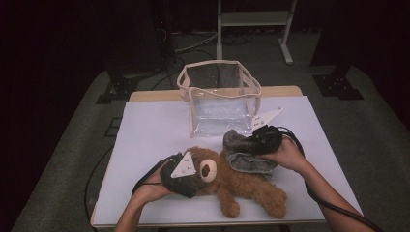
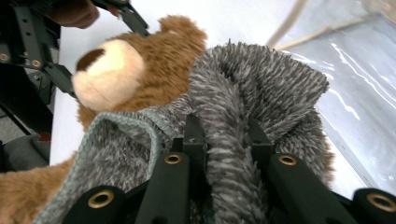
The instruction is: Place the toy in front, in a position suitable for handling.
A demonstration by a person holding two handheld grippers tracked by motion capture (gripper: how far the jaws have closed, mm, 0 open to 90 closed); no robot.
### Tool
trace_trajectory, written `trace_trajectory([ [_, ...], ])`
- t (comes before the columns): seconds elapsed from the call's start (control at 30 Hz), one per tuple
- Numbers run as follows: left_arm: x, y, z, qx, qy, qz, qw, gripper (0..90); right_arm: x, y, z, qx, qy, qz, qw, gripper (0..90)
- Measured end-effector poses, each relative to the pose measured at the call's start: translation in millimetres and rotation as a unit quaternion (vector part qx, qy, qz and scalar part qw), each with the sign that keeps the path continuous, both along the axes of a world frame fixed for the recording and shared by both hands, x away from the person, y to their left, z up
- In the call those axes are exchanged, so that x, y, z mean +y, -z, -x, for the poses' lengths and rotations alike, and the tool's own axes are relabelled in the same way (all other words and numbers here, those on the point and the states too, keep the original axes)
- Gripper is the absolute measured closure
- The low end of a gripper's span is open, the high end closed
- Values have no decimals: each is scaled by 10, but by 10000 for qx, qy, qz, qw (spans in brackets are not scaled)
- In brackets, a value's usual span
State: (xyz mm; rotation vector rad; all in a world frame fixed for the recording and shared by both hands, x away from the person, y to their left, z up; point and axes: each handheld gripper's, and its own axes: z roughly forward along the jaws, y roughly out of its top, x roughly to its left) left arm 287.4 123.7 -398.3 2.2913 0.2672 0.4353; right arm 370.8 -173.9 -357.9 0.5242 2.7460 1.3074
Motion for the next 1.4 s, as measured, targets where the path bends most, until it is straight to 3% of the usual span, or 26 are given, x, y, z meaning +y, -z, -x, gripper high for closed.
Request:
trace_trajectory([
  [0.27,5,4,0,-5,11,12,10000,208,-296,90,-42,76,353,-92,9993,756],
  [0.53,7,3,-10,-11,13,16,10000,208,-666,137,22,97,707,-147,9973,756],
  [0.97,13,12,-49,74,-43,151,9998,208,-1362,300,288,266,1376,-660,9879,756],
  [1.17,12,7,-103,157,-100,229,9996,209,-1385,203,455,158,1241,-729,9895,756],
  [1.4,15,2,-173,251,-153,353,9989,209,-1093,18,588,-76,745,-741,9944,756],
])
